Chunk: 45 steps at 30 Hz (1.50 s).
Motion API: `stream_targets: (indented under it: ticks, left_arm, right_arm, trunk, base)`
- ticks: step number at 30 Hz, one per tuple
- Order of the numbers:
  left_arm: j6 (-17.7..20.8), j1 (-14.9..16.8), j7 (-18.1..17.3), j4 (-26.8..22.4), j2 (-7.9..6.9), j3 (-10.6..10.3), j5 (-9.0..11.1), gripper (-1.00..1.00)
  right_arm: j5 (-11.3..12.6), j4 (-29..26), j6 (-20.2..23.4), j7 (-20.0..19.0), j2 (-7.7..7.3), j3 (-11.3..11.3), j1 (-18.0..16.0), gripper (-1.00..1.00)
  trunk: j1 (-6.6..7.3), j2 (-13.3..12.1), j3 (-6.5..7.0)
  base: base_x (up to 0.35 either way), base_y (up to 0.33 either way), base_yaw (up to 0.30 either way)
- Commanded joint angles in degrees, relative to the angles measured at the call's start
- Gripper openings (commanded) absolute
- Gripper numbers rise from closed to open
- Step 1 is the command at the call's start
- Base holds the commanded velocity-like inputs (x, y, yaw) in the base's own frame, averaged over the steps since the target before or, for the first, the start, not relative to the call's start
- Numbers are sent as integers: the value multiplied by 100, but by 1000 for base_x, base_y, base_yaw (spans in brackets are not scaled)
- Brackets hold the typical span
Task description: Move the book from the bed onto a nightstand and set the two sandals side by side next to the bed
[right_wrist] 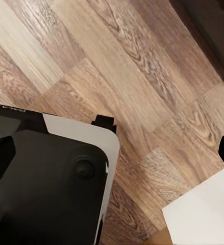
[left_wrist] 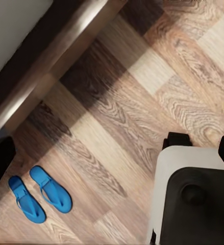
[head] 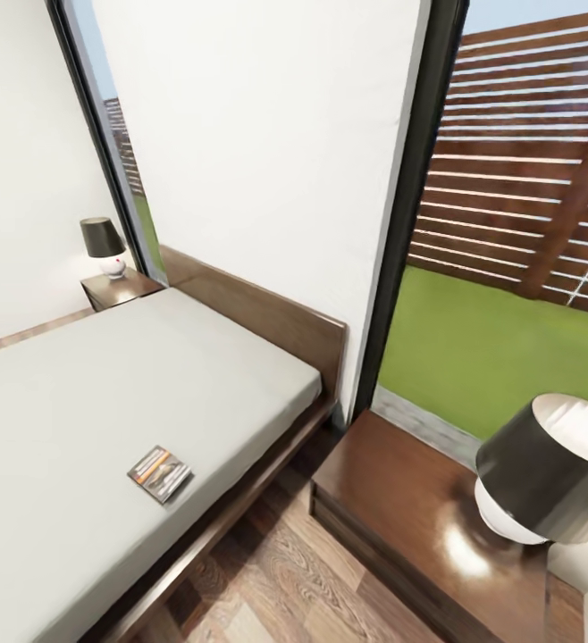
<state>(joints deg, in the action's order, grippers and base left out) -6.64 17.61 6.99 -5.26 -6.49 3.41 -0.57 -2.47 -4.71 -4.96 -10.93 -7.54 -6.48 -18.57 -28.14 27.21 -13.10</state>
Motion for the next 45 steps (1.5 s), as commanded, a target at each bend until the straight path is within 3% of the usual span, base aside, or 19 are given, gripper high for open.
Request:
stream_targets:
  ticks: [1, 9, 21, 28, 33, 36, 39, 45]
  left_arm:
    - [-25, 6, 4, 8, 15, 31, -7, 100]
    - [-22, 6, 11, 2, 184, 26, -9, 100]
    - [-19, 9, -7, -97, 225, 33, 3, 100]
    - [29, 7, -9, -694, 254, 37, 5, 100]
    - [56, -115, -6, -1263, 408, 47, 12, 100]
    - [142, -341, 4, -1846, 478, 51, 11, 100]
    - [477, -708, 46, -2859, 514, 52, 12, 100]
    - [1768, -2144, 90, -6215, 517, 56, 36, 100]
  right_arm:
    - [-26, 3, -23, -6, -1, -28, -2, 100]
    - [-26, 5, -23, -6, 6, -28, -5, 100]
    - [-17, 6, -23, -6, -2, -21, -6, 100]
    - [-16, 6, -23, -6, -2, -20, -6, 100]
    - [-7, 6, -23, -6, -2, -20, -3, 100]
    - [-3, 6, -23, -6, 0, -20, -4, 100]
    - [-1, 6, -23, -6, 0, -20, -5, 100]
    - [6, 6, -23, -6, -2, -20, -4, 100]
  trunk:
    - [-4, 9, -16]
    - [-4, 9, -67]
    - [-4, 9, -133]
    - [-4, 9, -141]
    - [-4, 9, -143]
    - [-4, 9, -143]
    - [-4, 9, -143]
    - [-4, 9, -144]
  base:
    - [197, -190, 208]
    - [114, -115, 208]
    - [18, -18, 173]
    - [2, -2, 36]
    - [0, 0, 9]
    - [0, 0, 4]
    - [0, 0, 2]
    - [0, 0, 0]
